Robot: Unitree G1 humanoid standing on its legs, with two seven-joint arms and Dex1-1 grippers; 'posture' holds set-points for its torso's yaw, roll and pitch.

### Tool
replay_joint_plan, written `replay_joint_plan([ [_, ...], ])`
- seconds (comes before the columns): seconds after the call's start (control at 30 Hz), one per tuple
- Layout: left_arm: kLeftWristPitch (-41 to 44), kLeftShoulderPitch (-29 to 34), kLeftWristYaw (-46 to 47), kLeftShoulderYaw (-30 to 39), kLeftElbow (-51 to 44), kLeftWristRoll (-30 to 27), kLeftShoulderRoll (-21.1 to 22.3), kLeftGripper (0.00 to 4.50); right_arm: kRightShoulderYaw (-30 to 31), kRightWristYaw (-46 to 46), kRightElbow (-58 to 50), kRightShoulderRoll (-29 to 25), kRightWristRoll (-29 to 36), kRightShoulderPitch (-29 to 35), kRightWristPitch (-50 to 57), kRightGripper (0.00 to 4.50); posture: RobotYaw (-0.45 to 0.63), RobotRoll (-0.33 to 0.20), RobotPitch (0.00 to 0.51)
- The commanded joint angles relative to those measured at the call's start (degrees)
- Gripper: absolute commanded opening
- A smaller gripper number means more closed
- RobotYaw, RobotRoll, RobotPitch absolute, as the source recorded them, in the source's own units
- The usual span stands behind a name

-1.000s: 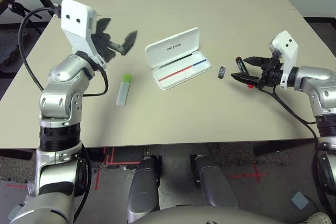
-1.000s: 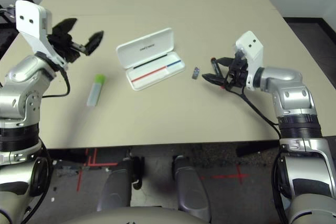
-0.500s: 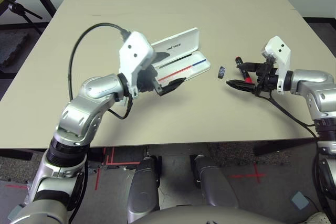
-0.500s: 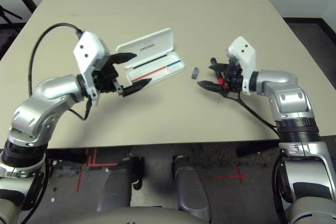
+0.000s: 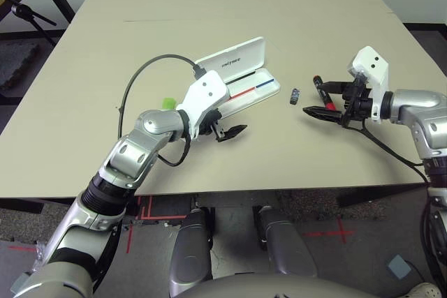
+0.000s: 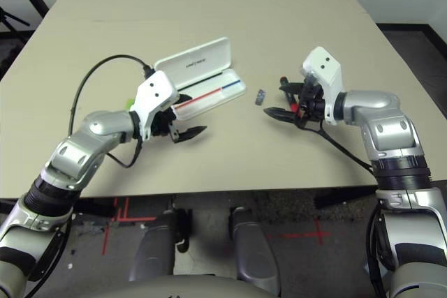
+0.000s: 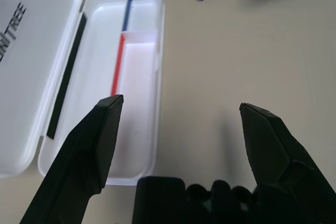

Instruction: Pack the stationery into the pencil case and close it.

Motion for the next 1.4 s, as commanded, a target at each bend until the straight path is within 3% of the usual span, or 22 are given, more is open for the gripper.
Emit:
replay_joint_plan([
  [0.03, -0.69, -0.82, 0.01, -0.85, 4.48, 1.76, -1.57, 4.48, 0.86, -0.31, -1.55, -0.33, -0.17, 0.75, 0.55, 4.5, -0.1, 0.0, 0.179],
  [0.4, -1.97, -1.14, -1.96, -0.53, 10.27, 3.7, -2.53, 4.48, 0.72, -1.69, -3.31, -0.23, 0.32, 1.61, 0.85, 4.5, -0.12, 0.0, 0.179],
  [1.17, 0.26, -0.09, -5.17, 0.06, 12.1, 2.91, -3.61, 4.48, 0.44, -3.56, -2.69, 0.36, 0.46, 1.28, 0.28, 4.5, -0.13, 0.0, 0.178],
  [1.27, 0.13, -0.36, -5.32, 0.4, 12.91, 3.16, -3.29, 3.6, 0.58, -3.56, -2.67, 0.51, 0.52, 1.23, 0.32, 4.5, -0.13, 0.0, 0.178],
  [1.4, -0.33, -0.76, -5.63, 0.77, 14.07, 3.38, -3.15, 2.04, 1.01, -1.55, -4.87, -0.13, 2.23, 2.24, 3.11, 4.5, -0.12, 0.0, 0.178],
])
